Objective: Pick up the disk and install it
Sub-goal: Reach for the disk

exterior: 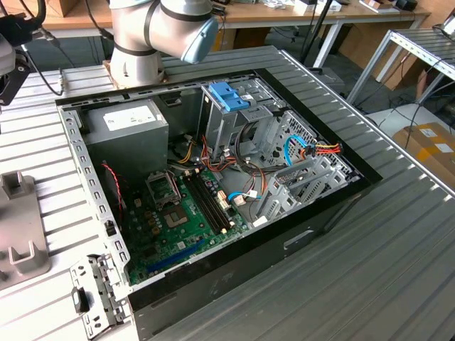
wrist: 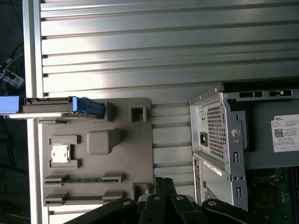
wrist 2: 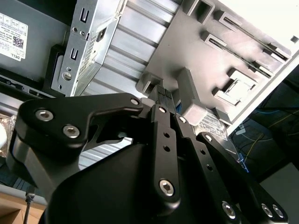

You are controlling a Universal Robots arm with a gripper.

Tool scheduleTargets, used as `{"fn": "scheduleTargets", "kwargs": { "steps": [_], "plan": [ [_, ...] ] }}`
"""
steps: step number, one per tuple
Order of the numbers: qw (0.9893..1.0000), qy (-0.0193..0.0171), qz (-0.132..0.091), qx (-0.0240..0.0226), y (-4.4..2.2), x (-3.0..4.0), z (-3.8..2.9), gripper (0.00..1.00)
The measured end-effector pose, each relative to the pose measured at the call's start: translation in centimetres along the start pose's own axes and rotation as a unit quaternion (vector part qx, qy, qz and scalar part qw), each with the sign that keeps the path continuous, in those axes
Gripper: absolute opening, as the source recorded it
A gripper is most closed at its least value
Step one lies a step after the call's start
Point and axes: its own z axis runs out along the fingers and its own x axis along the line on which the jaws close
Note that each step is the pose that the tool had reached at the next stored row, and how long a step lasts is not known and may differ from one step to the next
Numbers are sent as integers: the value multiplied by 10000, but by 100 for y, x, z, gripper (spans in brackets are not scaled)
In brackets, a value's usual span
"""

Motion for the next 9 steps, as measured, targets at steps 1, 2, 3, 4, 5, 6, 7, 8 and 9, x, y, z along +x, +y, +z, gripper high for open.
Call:
{"fn": "scheduleTargets", "kwargs": {
  "steps": [1,2,3,4,5,6,7,8,9],
  "plan": [
    [10000,0,0,0,0,6,0,11],
    [10000,0,0,0,-1,16,0,11],
    [10000,0,0,0,-2,28,-1,11],
    [10000,0,0,0,-3,37,-1,11],
    [10000,0,0,0,-3,43,-1,11],
    [10000,0,0,0,-4,55,-1,11],
    [10000,0,0,0,-5,61,-1,11],
    [10000,0,0,0,-5,68,-1,11],
    [10000,0,0,0,-6,77,-2,11]
  ]
}}
